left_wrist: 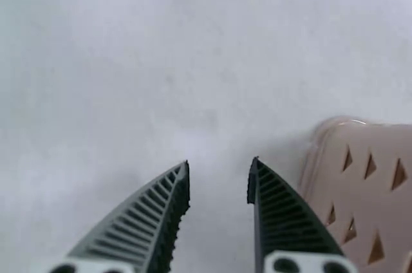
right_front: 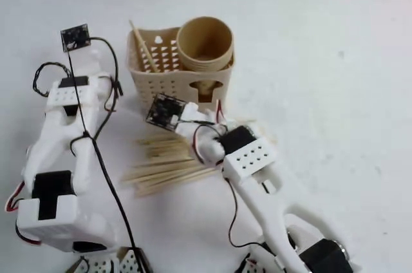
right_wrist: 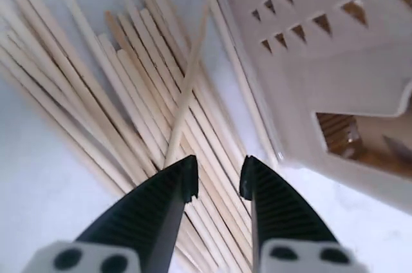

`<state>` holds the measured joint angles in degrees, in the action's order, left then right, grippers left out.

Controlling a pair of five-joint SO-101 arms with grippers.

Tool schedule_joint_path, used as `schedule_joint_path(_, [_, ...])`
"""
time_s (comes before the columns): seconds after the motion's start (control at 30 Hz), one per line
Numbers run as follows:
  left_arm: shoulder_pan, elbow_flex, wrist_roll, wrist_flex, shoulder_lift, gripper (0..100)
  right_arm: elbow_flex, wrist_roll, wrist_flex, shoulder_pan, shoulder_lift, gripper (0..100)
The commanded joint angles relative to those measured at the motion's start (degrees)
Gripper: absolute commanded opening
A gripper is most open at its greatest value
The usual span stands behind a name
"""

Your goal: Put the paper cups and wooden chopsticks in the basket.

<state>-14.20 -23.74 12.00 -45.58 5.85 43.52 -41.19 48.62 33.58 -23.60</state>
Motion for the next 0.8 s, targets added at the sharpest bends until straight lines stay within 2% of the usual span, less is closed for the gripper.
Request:
schedule_joint_path(0.0, [0.57,0.35,0.44,0.62,-1.54,17,-0.35,2.2,-4.18,4.35,-1.71,12.6])
schedule_joint_path(0.17, [0.57,0.35,0.44,0.62,-1.54,17,1.67,2.37,-8.75,6.46,1.01,12.6])
schedule_joint_path(0.47, [0.57,0.35,0.44,0.53,-1.54,17,2.73,2.37,-18.24,3.21,14.99,12.6])
schedule_joint_path(0.77, [0.57,0.35,0.44,0.53,-1.54,17,2.99,2.37,-18.77,0.48,16.22,12.5])
